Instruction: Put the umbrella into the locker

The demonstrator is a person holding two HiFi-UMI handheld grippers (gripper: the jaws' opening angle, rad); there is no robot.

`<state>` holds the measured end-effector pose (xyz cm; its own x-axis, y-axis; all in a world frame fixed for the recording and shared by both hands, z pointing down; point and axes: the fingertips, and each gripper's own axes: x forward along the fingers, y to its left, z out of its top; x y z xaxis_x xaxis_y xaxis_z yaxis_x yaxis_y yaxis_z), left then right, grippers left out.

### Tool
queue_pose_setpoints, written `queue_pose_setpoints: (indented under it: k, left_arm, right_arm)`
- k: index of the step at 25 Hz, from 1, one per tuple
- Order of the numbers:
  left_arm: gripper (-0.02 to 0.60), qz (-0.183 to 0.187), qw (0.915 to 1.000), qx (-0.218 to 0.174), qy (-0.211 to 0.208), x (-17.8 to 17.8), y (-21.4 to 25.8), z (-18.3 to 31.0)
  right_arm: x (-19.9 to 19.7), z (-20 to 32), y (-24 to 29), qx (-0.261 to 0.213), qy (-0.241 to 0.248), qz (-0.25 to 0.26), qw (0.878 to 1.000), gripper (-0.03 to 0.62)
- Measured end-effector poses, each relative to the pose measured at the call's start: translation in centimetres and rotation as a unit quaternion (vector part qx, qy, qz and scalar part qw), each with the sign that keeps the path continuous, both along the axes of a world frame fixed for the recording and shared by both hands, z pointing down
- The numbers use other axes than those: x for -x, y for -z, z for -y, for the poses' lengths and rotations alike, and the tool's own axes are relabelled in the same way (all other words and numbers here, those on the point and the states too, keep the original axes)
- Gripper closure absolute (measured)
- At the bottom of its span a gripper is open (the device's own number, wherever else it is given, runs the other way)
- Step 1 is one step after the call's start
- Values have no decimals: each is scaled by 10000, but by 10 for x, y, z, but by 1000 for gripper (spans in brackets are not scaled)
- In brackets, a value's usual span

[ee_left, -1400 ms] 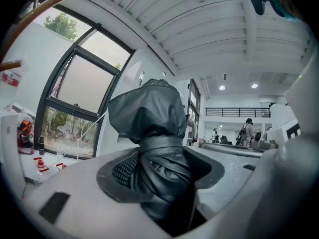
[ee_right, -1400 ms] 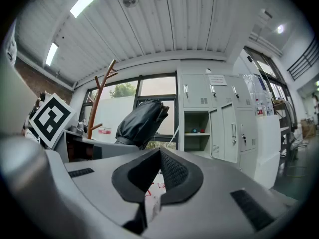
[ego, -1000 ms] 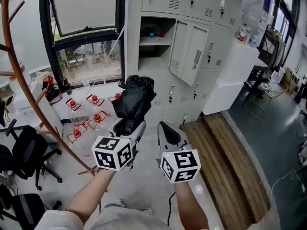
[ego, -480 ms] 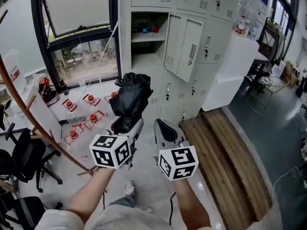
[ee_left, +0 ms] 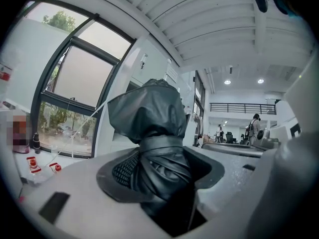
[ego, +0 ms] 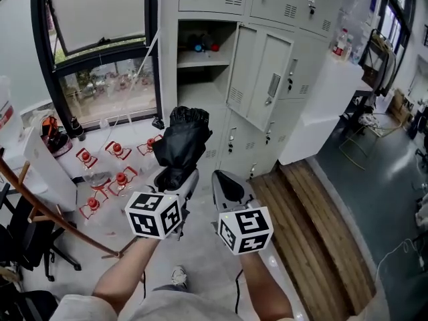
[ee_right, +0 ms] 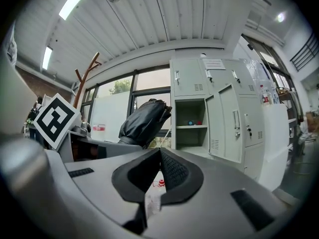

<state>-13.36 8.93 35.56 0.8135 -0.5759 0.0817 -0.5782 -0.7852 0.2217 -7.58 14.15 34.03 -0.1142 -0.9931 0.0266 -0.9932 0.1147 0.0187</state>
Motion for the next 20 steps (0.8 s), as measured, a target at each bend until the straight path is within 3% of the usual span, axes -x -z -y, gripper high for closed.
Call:
queue_pose_setpoints:
  k: [10,20]
  left_arm:
    - [322,41,9995,208,-232,-16,-13,74]
    - [322,-45,9984,278,-499,-10,-14,121]
  right_arm:
    - [-9,77,-10,265,-155,-69,9995,591]
    - [5,133,1,313,-248,-291,9988,591]
